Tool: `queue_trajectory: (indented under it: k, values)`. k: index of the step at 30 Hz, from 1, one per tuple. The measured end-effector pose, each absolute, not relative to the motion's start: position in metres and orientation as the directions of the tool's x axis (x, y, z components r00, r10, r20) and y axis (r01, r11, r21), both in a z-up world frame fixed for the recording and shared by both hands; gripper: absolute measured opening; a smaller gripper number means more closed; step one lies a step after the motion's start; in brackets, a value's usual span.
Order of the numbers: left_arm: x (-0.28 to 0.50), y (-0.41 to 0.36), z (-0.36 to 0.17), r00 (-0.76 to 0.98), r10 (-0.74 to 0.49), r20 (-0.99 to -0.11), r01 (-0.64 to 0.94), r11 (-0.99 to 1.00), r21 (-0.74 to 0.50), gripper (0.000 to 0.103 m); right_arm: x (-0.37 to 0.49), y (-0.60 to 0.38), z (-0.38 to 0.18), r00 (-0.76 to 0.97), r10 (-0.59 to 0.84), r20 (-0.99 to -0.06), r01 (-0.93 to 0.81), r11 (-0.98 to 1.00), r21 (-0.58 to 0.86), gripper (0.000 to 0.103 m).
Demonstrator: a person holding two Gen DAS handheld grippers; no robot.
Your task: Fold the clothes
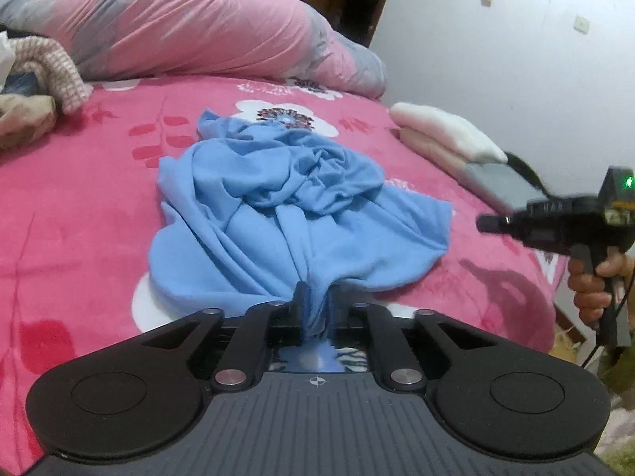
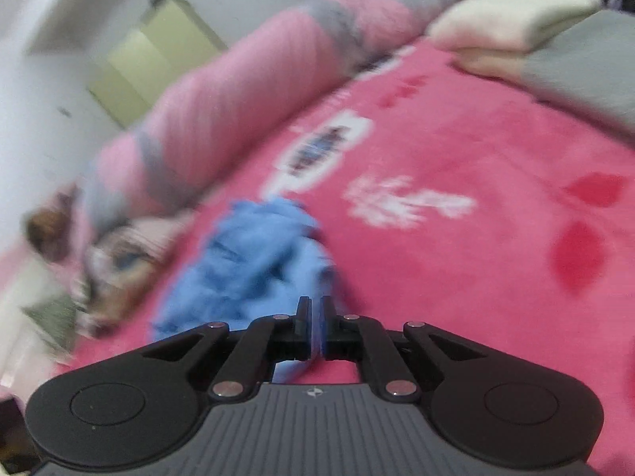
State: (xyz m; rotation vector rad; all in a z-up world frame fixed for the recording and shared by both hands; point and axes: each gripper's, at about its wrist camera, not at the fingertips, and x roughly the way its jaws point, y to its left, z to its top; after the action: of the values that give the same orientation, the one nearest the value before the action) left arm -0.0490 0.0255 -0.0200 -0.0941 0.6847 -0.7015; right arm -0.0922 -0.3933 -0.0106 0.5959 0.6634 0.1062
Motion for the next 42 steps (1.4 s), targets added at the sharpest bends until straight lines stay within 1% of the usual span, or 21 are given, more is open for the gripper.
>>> queue_trajectory:
  k: [2, 4, 5, 6, 8, 10, 11, 13, 15, 20, 22, 24, 25, 27, 28, 30, 31, 32, 34, 38, 42]
  values:
    - [-0.046, 0.033, -0.015, 0.57, -0.635, -0.522, 0.561, 0.764, -0.318, 0.031, -0.091, -0.398, -0.001, 0.803, 0.259, -0.537, 0.09, 0.838, 0.539, 0.007]
    - [-0.045, 0.037, -0.009, 0.598, -0.641, -0.481, 0.563, 0.763, -0.318, 0.043, -0.083, -0.395, 0.011, 0.819, 0.259, -0.511, 0.058, 0.849, 0.525, 0.019]
    - [-0.043, 0.039, -0.006, 0.613, -0.638, -0.466, 0.559, 0.767, -0.316, 0.046, -0.075, -0.391, 0.015, 0.825, 0.261, -0.502, 0.04, 0.857, 0.513, 0.04]
    - [-0.038, 0.04, -0.004, 0.632, -0.629, -0.453, 0.549, 0.776, -0.312, 0.056, -0.064, -0.386, 0.019, 0.828, 0.264, -0.495, 0.022, 0.866, 0.5, 0.058]
    - [-0.028, 0.037, -0.002, 0.674, -0.598, -0.434, 0.529, 0.801, -0.281, 0.068, -0.041, -0.372, 0.023, 0.828, 0.294, -0.478, -0.031, 0.875, 0.484, 0.063]
    - [-0.009, 0.026, -0.005, 0.711, -0.539, -0.452, 0.507, 0.838, -0.203, 0.095, -0.011, -0.356, 0.02, 0.814, 0.32, -0.485, -0.059, 0.876, 0.479, 0.069]
    - [0.002, 0.019, -0.007, 0.73, -0.502, -0.464, 0.489, 0.858, -0.159, 0.101, 0.003, -0.347, 0.018, 0.804, 0.333, -0.492, -0.071, 0.876, 0.477, 0.071]
    - [0.023, 0.01, -0.013, 0.758, -0.445, -0.477, 0.456, 0.884, -0.1, 0.103, 0.029, -0.329, 0.013, 0.781, 0.369, -0.504, -0.107, 0.874, 0.475, 0.071]
    - [0.046, 0.006, -0.02, 0.753, -0.419, -0.508, 0.43, 0.897, -0.103, 0.103, 0.052, -0.305, 0.011, 0.754, 0.413, -0.511, -0.168, 0.873, 0.457, 0.071]
    - [0.084, 0.015, -0.036, 0.695, -0.446, -0.565, 0.37, 0.894, -0.251, 0.094, 0.113, -0.25, 0.014, 0.719, 0.42, -0.553, -0.298, 0.906, 0.301, 0.071]
    - [0.094, 0.019, -0.042, 0.681, -0.46, -0.57, 0.343, 0.888, -0.306, 0.076, 0.146, -0.233, 0.012, 0.697, 0.411, -0.587, -0.32, 0.912, 0.259, 0.071]
    - [0.102, 0.02, -0.048, 0.672, -0.456, -0.583, 0.303, 0.888, -0.346, 0.069, 0.183, -0.214, 0.003, 0.652, 0.398, -0.646, -0.333, 0.915, 0.228, 0.072]
    - [0.104, 0.021, -0.052, 0.667, -0.457, -0.588, 0.283, 0.886, -0.367, 0.06, 0.198, -0.204, -0.004, 0.639, 0.378, -0.671, -0.334, 0.921, 0.2, 0.072]
    - [0.107, 0.024, -0.059, 0.656, -0.462, -0.597, 0.244, 0.878, -0.411, 0.049, 0.225, -0.187, -0.021, 0.614, 0.327, -0.719, -0.33, 0.933, 0.142, 0.072]
    - [0.107, 0.025, -0.06, 0.655, -0.462, -0.599, 0.23, 0.876, -0.424, 0.041, 0.233, -0.182, -0.031, 0.592, 0.309, -0.745, -0.33, 0.936, 0.125, 0.068]
    - [0.104, 0.025, -0.062, 0.655, -0.455, -0.603, 0.212, 0.877, -0.432, 0.031, 0.244, -0.179, -0.048, 0.543, 0.309, -0.781, -0.337, 0.932, 0.134, 0.047]
    - [0.102, 0.026, -0.062, 0.661, -0.448, -0.603, 0.208, 0.88, -0.426, 0.022, 0.243, -0.182, -0.05, 0.539, 0.324, -0.778, -0.333, 0.93, 0.157, 0.029]
    - [0.098, 0.026, -0.06, 0.667, -0.446, -0.596, 0.208, 0.881, -0.425, 0.019, 0.239, -0.187, -0.05, 0.548, 0.346, -0.761, -0.324, 0.927, 0.188, 0.014]
    - [0.088, 0.028, -0.055, 0.684, -0.454, -0.571, 0.23, 0.877, -0.422, 0.009, 0.225, -0.208, -0.038, 0.584, 0.409, -0.701, -0.293, 0.912, 0.288, 0.011]
    - [0.059, 0.03, -0.036, 0.691, -0.526, -0.496, 0.356, 0.845, -0.4, 0.007, 0.18, -0.264, -0.002, 0.684, 0.48, -0.55, -0.231, 0.857, 0.461, 0.01]
    - [0.023, 0.029, -0.021, 0.655, -0.625, -0.424, 0.498, 0.78, -0.379, 0.007, 0.115, -0.329, 0.026, 0.772, 0.47, -0.428, -0.163, 0.797, 0.582, 0.01]
